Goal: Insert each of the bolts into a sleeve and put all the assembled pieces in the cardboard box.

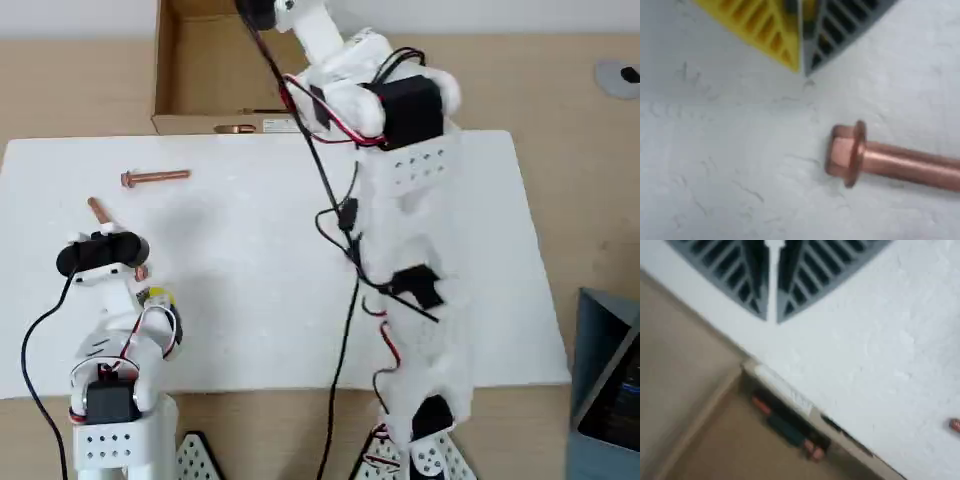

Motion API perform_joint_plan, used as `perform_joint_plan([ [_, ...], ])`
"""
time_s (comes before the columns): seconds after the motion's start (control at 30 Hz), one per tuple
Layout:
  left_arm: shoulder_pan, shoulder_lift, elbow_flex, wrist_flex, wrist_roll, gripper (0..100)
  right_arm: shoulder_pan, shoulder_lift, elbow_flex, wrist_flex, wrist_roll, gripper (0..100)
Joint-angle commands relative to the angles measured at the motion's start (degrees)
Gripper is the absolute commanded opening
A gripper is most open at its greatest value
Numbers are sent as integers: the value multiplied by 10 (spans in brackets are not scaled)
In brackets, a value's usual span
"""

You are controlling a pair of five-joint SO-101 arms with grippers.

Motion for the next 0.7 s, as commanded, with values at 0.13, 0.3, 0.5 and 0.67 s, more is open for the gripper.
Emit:
perform_joint_plan([
  [0.13, -1, -4, -3, 2, -3, 2, 24, -223, 264, 12, -53, 9],
  [0.3, -1, -4, -3, 2, -3, 2, 40, -324, 451, 12, -100, 9],
  [0.5, -1, -4, -3, 1, -3, 2, 44, -351, 597, 4, -186, 9],
  [0.67, -1, -4, -3, -1, -3, 2, 44, -351, 700, -71, -218, 40],
])
